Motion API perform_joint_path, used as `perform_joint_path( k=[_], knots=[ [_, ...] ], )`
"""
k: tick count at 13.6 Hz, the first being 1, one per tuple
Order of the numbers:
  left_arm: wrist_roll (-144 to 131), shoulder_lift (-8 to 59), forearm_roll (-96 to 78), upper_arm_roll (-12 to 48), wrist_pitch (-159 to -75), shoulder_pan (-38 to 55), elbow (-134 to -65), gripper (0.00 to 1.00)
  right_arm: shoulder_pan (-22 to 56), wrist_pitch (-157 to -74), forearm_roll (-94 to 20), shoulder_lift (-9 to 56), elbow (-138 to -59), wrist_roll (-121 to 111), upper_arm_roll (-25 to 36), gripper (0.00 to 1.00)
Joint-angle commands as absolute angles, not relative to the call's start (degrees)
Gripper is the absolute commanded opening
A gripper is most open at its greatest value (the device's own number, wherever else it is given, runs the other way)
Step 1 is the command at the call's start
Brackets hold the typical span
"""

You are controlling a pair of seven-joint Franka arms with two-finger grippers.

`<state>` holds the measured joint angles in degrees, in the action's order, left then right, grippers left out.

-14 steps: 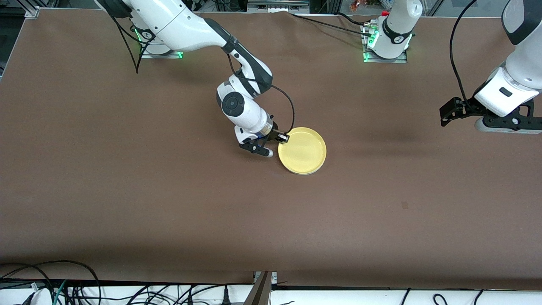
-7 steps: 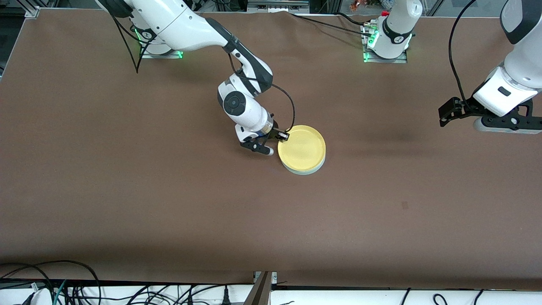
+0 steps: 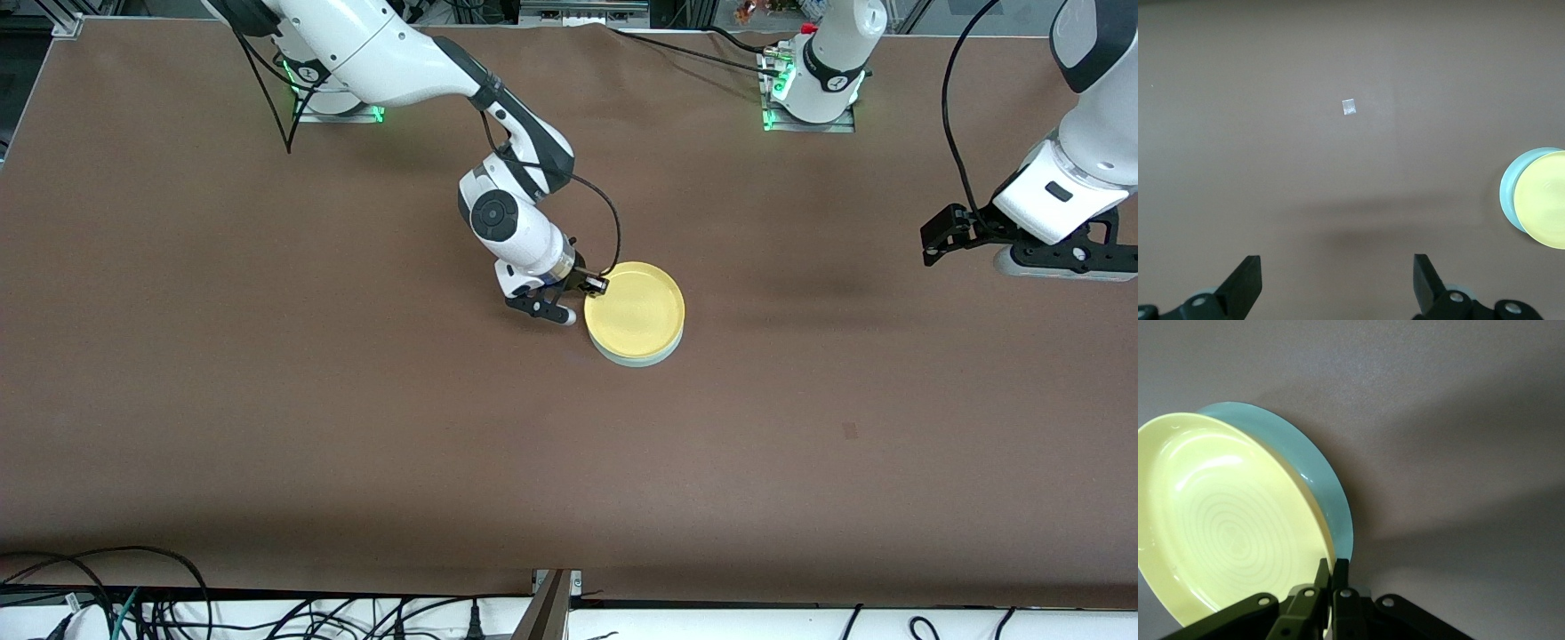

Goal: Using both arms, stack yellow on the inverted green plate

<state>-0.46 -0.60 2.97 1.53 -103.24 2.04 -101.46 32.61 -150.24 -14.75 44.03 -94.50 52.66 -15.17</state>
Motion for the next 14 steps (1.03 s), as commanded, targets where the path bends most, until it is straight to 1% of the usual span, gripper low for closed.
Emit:
perform_joint_path(
  k=[1, 3, 4, 6, 8, 12, 14],
  knots=[
    [0.4, -1.4, 1.8, 1.6, -103.2, 2.0, -101.4, 1.00, 33.5, -150.2, -13.8, 43.2, -93.8, 53.2, -13.8, 1.00],
    [0.4, -1.4, 1.8, 1.6, -103.2, 2.0, -101.4, 1.00, 32.9, -147.9, -13.4, 40.9, -92.1, 52.7, -12.5, 1.00],
    [0.4, -1.4, 1.8, 1.6, -103.2, 2.0, -101.4, 1.00, 32.4, -143.9, -13.4, 39.3, -90.6, 52.3, -11.1, 1.00],
    [0.4, -1.4, 1.8, 1.6, -103.2, 2.0, -101.4, 1.00, 29.0, -128.8, -13.4, 38.7, -83.4, 51.6, -9.9, 1.00],
    [0.4, -1.4, 1.8, 1.6, -103.2, 2.0, -101.4, 1.00, 24.2, -115.1, -13.5, 38.7, -77.2, 44.6, -9.9, 1.00],
    [0.5, -1.4, 1.8, 1.6, -103.2, 1.9, -101.4, 1.00, 13.2, -95.9, -13.1, 38.6, -69.4, 25.6, -9.5, 1.00],
    [0.4, -1.4, 1.8, 1.6, -102.7, 2.0, -101.4, 1.00, 10.8, -89.3, -7.9, 38.3, -67.0, 18.3, -8.0, 1.00]
  ],
)
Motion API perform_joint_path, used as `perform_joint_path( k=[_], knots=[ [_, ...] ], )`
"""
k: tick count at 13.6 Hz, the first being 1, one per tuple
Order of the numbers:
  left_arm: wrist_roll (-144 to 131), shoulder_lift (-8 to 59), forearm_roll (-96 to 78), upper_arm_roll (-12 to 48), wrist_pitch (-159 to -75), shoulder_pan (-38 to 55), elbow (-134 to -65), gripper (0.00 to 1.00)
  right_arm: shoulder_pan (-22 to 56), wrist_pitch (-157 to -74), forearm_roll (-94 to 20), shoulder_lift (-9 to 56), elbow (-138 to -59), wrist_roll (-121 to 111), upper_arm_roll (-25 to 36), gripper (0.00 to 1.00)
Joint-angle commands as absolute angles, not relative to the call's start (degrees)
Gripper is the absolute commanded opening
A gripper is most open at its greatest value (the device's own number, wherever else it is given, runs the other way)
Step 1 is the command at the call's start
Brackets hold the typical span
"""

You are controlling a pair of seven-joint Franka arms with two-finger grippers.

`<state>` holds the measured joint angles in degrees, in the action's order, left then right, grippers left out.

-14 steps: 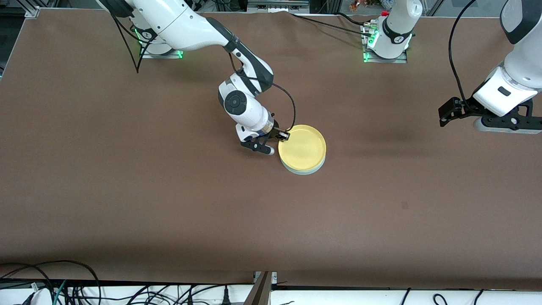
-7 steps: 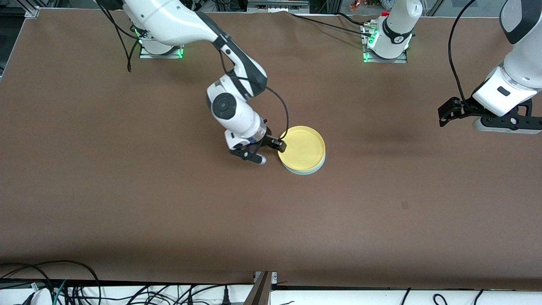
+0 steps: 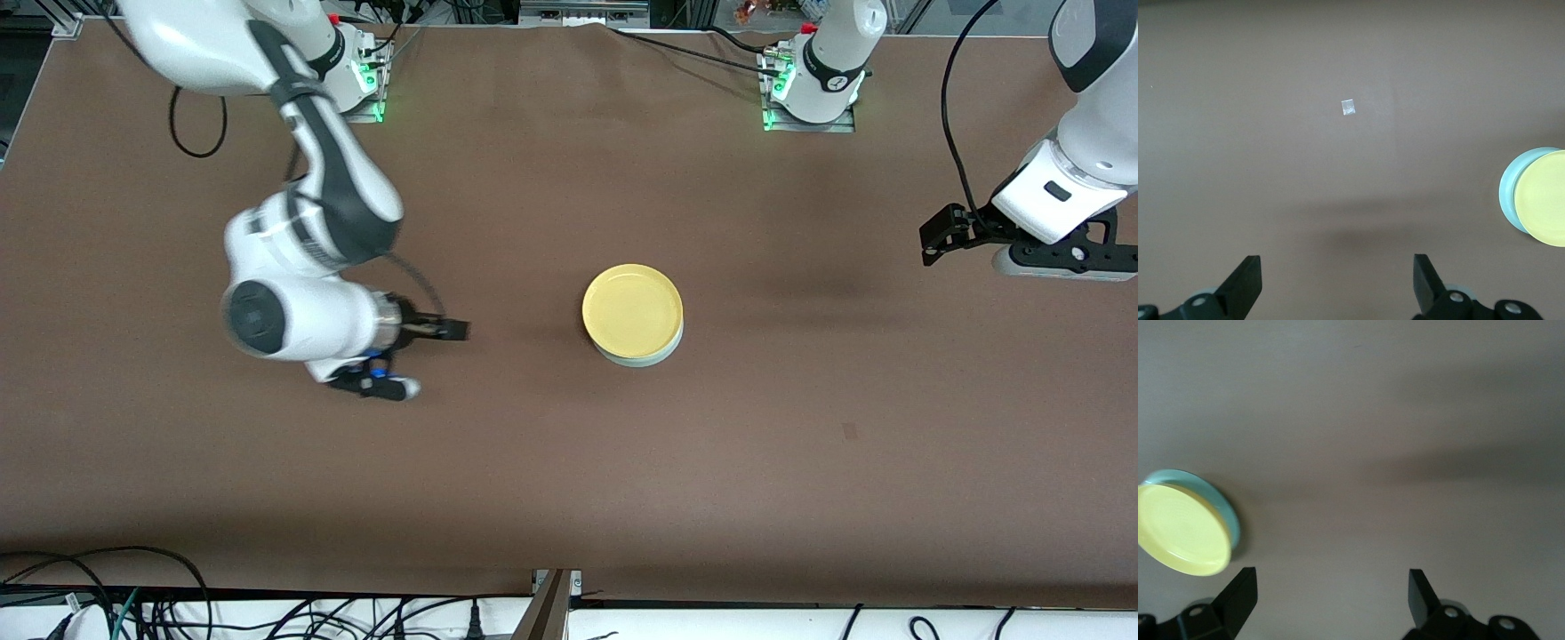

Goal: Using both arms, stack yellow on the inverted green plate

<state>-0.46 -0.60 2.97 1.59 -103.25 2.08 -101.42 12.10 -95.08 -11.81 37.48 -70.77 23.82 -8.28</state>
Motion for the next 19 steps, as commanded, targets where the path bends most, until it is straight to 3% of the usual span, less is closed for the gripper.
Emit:
perform_joint_path(
  k=[1, 6, 12, 15, 19],
  knots=[
    [0.5, -1.4, 1.8, 1.6, -102.7, 2.0, -101.3, 1.00, 9.9, -86.9, -5.3, 36.6, -66.2, 15.2, -7.1, 1.00],
    [0.7, -1.4, 1.8, 1.6, -102.4, 2.0, -101.3, 1.00, 7.6, -80.7, -2.2, 27.6, -67.2, 2.1, 3.5, 1.00],
    [0.9, -1.4, 1.8, 1.6, -102.3, 2.0, -101.3, 1.00, 3.1, -81.6, -0.1, 8.3, -83.3, 1.0, 3.9, 1.00],
    [0.9, -1.4, 1.8, 1.6, -102.3, 2.0, -101.3, 1.00, 2.4, -82.5, 0.9, 3.4, -83.5, 0.6, 3.9, 1.00],
    [1.0, -1.4, 1.8, 1.6, -102.3, 2.0, -101.3, 1.00, 2.4, -81.0, 0.9, 2.6, -83.3, -0.1, 3.8, 1.00]
  ],
)
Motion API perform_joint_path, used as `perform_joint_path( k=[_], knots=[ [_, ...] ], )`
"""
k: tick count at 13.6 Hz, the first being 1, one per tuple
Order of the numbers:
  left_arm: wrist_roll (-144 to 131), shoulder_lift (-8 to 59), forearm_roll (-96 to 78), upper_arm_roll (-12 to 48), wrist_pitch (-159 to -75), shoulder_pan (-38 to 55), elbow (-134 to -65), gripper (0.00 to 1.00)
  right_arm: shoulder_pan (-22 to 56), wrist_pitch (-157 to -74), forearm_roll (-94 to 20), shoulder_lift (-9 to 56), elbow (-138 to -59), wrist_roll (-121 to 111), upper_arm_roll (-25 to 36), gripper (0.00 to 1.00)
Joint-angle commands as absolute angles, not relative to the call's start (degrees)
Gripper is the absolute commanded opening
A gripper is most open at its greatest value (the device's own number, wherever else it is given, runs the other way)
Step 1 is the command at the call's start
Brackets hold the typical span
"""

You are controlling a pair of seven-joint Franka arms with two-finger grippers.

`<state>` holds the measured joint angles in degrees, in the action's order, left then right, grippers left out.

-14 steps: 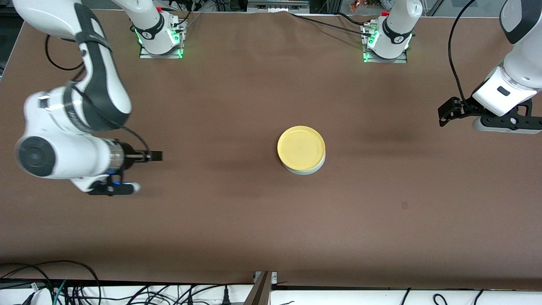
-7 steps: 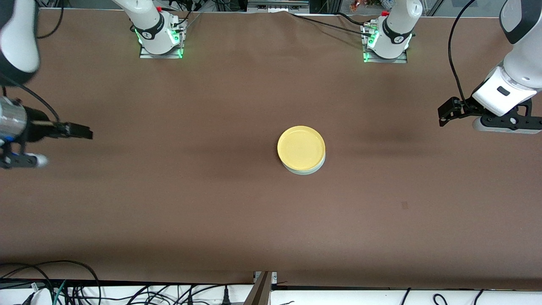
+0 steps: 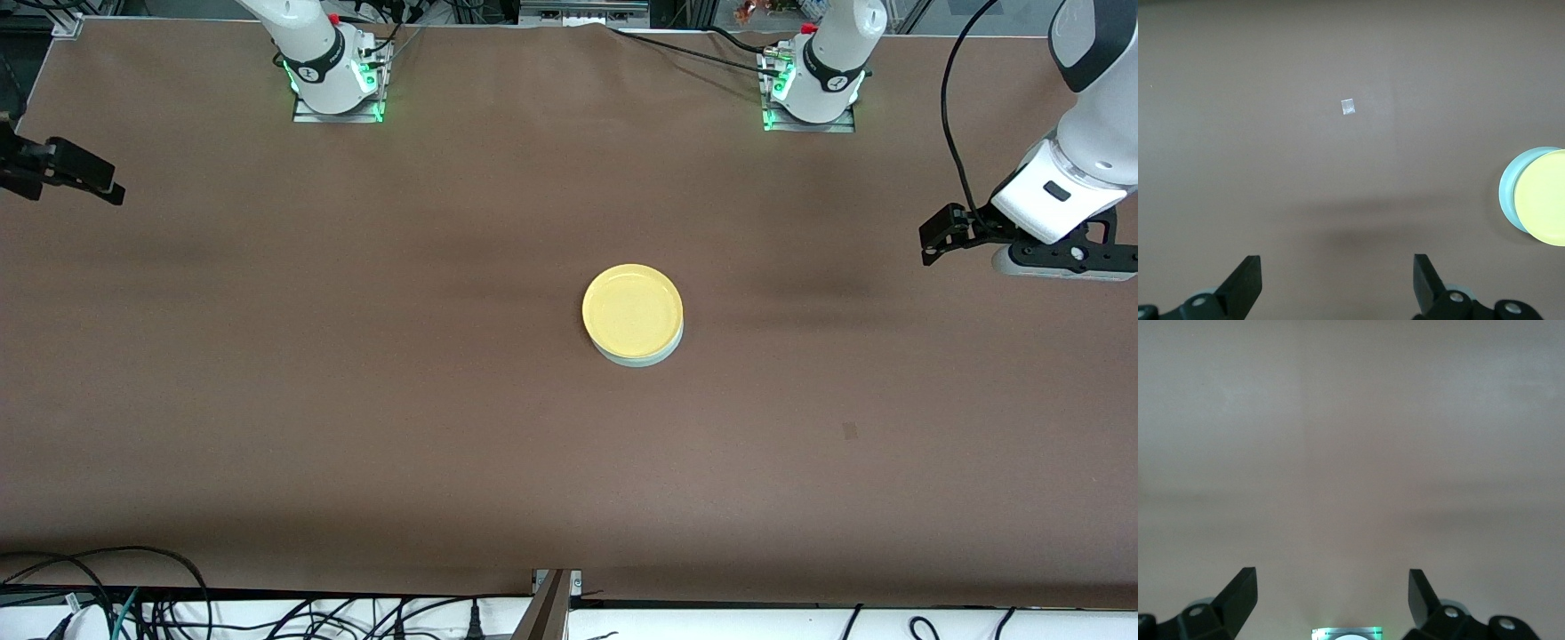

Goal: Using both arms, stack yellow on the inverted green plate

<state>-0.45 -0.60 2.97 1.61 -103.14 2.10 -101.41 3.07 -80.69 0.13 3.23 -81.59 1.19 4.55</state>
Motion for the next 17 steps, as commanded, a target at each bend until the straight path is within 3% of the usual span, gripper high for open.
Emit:
perform_joint_path(
  k=[1, 17],
  knots=[
    [1.1, -1.4, 1.8, 1.6, -102.3, 2.0, -101.3, 1.00, 2.4, -80.3, 0.7, 3.0, -83.2, -0.3, 3.8, 1.00],
    [1.1, -1.4, 1.8, 1.6, -102.3, 2.0, -101.3, 1.00, 2.3, -79.5, 1.6, 4.0, -82.0, -0.4, 4.1, 1.00]
  ],
)
